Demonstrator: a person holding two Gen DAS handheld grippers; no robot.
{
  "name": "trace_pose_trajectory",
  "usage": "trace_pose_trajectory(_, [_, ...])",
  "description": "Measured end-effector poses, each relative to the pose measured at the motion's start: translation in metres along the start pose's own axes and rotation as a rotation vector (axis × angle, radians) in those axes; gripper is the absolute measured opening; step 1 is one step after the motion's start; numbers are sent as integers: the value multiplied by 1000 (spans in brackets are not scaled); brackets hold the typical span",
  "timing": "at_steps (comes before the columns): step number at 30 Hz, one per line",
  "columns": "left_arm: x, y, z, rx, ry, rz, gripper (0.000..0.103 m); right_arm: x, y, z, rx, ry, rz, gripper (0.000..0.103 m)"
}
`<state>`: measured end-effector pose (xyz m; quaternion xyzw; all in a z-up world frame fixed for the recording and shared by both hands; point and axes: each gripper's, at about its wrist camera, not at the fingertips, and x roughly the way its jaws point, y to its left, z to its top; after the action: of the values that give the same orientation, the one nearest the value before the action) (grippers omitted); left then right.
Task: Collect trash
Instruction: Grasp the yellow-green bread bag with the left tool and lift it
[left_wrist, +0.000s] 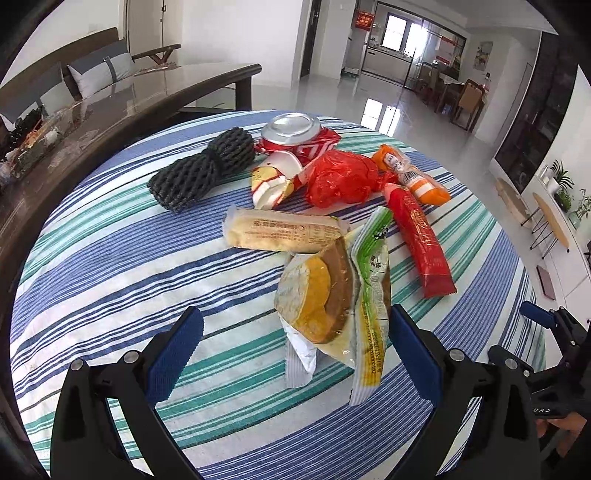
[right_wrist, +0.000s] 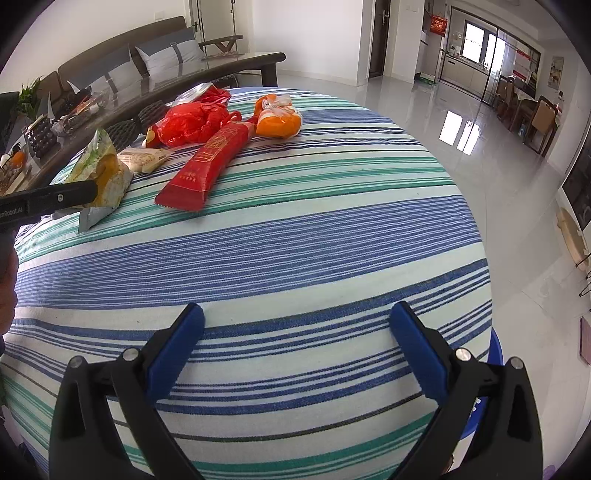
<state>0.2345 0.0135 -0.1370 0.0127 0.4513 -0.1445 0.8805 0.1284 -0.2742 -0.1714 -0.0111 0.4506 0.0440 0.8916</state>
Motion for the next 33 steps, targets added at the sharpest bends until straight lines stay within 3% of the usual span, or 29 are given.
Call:
trace_pose_trajectory(6, [28,-20,4,33,43,21,98,0,0,0,2,0,-2,98])
trace_pose_trajectory(10, [38,-23,5,61,55,109,98,0,0,0,2,0,-2,98])
trace_pose_trajectory(13, [36,-19,4,55,49,100,98,0,0,0,3,0,-2,98])
trace_pose_trajectory(14, [35,-18,4,59,44,97,94,0,-1,0,3,0,-2,98])
trace_pose_trajectory(16, [31,-18,1,76,30,97,76,0,-1,0,3,0,-2,98])
trace_pose_trajectory(17, [29,-18,0,82,28,81,71,0,-1,0,3,0,-2,98])
trace_pose_trajectory(19, [24,-20,-2,108,26,68,47,0,-1,0,3,0,-2,98])
trace_pose_trajectory(22, [15,-23,-9,149,27,61,41,0,-1,0,4,0,-3,98])
trace_pose_trajectory(29, [-19,-16,-43,190,44,8,40,0,-1,0,4,0,-2,98])
trace_pose_trajectory(33, [-27,-9,-58,187,45,11,46,0,-1,0,4,0,-2,98])
